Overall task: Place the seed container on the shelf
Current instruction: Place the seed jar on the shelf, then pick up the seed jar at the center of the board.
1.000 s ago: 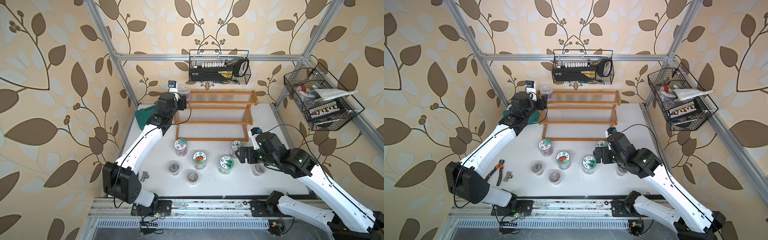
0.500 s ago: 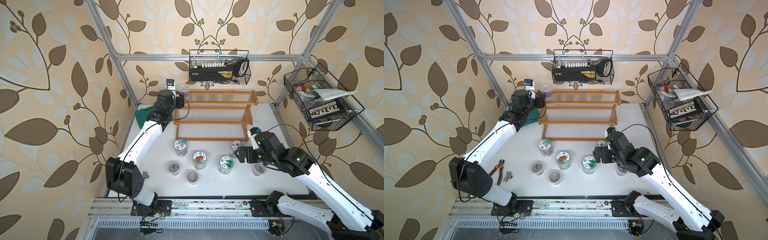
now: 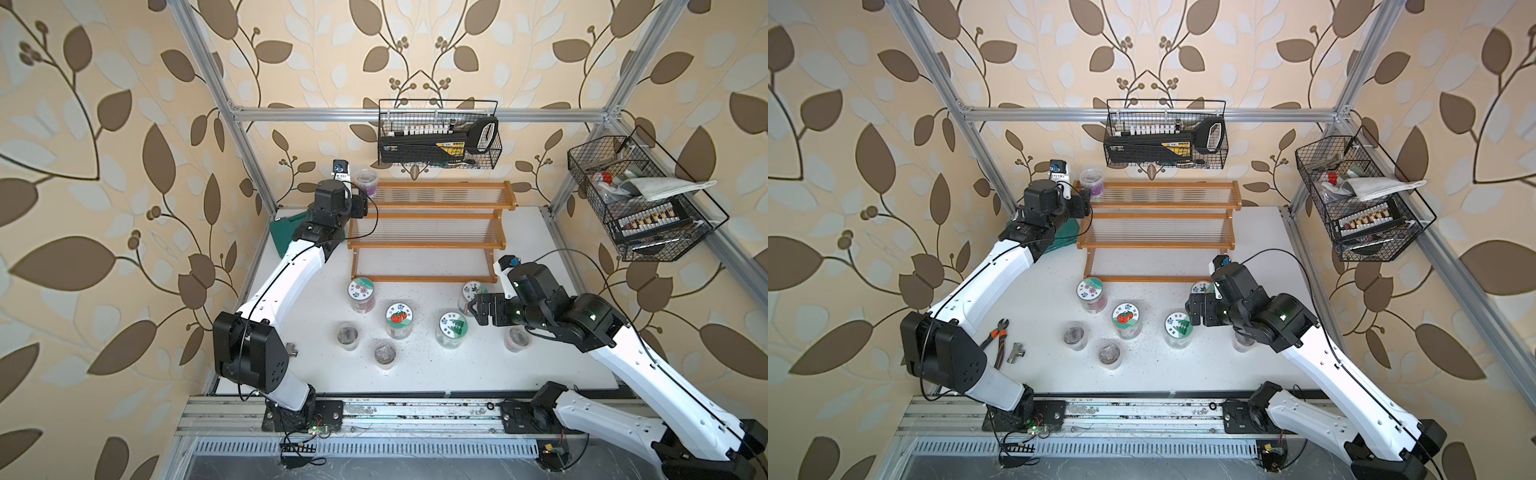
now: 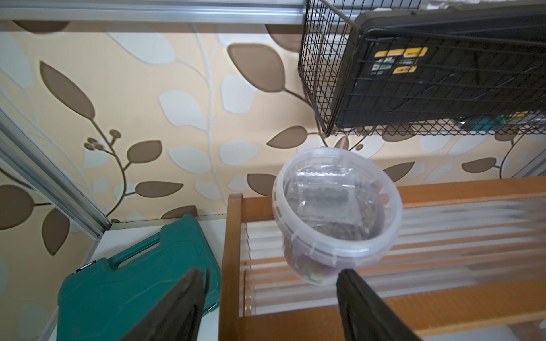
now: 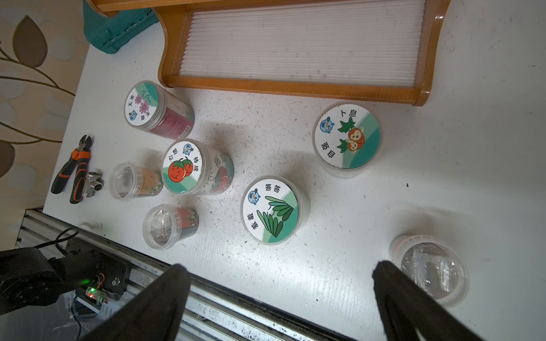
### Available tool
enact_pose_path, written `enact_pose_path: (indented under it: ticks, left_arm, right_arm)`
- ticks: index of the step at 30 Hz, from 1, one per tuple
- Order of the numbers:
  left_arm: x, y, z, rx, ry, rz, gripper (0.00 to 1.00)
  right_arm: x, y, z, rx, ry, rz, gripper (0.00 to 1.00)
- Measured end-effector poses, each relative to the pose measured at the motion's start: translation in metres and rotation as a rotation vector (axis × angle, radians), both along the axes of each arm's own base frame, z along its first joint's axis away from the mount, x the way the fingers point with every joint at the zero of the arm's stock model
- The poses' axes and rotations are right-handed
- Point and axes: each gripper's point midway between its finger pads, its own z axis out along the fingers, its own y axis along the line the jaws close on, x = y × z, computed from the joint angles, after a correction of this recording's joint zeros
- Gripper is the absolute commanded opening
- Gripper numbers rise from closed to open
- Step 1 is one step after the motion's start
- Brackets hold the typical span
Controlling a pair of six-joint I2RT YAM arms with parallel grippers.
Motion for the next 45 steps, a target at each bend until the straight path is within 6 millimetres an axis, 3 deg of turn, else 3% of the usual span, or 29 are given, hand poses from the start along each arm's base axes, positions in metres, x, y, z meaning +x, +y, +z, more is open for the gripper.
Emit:
enact_pose_path:
  ticks: [11, 16, 27, 32, 39, 45]
  left_arm:
    - [-0.023, -0.001, 0.007, 0.003, 0.062, -0.048, 0.97]
    - [-0.038, -0.008, 0.015, -0.01, 0.116, -0.106, 0.98]
    - [-0.123, -0.021, 0.035, -0.199, 0.226, -0.269, 0.98]
    - [-0.156, -0.022, 0.029, -0.308, 0.327, -0.284, 0.98]
    - [-0.191, -0.013, -0.006, -0.384, 0.531, -0.212, 0.98]
    - [-0.225, -0.004, -0.01, -0.398, 0.558, -0.208, 0.98]
  right_arm:
    - [0.0, 0.002, -0.003, -0.003, 0.012, 0.016, 0.99]
    - [0.0, 0.004, -0.005, -0.011, 0.021, 0.027, 0.99]
    - [-0.003, 0.015, -0.007, 0.038, 0.053, 0.065, 0.99]
    - [-0.007, 0.043, -0.014, 0.097, 0.086, 0.124, 0.99]
    - [-0.033, 0.114, -0.04, 0.039, 0.13, 0.282, 0.99]
    - [-0.05, 0.161, -0.061, 0.008, 0.125, 0.326, 0.99]
